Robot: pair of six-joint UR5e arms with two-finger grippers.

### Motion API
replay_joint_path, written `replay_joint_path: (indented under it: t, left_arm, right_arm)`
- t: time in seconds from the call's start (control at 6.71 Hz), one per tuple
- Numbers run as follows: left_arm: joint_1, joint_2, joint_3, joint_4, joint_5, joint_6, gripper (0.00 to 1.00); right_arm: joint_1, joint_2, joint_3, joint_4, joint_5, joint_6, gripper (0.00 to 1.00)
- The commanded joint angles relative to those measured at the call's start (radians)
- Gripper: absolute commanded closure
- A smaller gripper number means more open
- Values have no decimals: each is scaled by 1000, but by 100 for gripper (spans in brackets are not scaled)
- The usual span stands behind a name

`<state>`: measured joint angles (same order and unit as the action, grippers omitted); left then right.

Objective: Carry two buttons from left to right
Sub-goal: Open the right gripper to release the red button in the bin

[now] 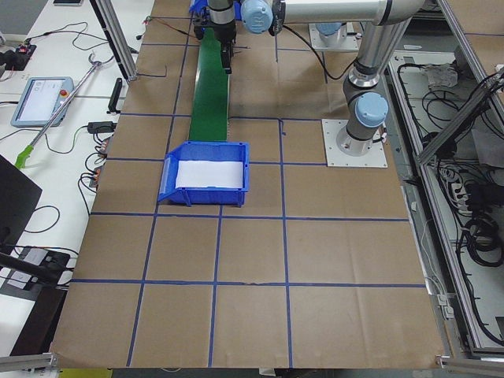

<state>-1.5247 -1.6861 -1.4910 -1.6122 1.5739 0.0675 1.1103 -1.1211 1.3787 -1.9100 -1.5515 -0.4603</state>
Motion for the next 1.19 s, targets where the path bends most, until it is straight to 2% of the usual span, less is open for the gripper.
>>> replay_joint_path:
  t: [0.0, 0.45, 0.75, 1.04]
  left_arm:
    - [0, 0, 0, 0, 0, 0, 0]
    - [0, -1, 0, 0, 0, 0, 0]
    - [0, -1, 0, 0, 0, 2, 0]
    - [0, -1, 0, 0, 0, 0, 0]
  right_arm:
    - [61, -138, 8, 161, 4, 128, 0]
    - [273, -349, 29, 446, -7, 438, 0]
    - [463, -442, 122, 441, -12, 569, 0]
    - [511, -499, 250, 283, -12, 612, 0]
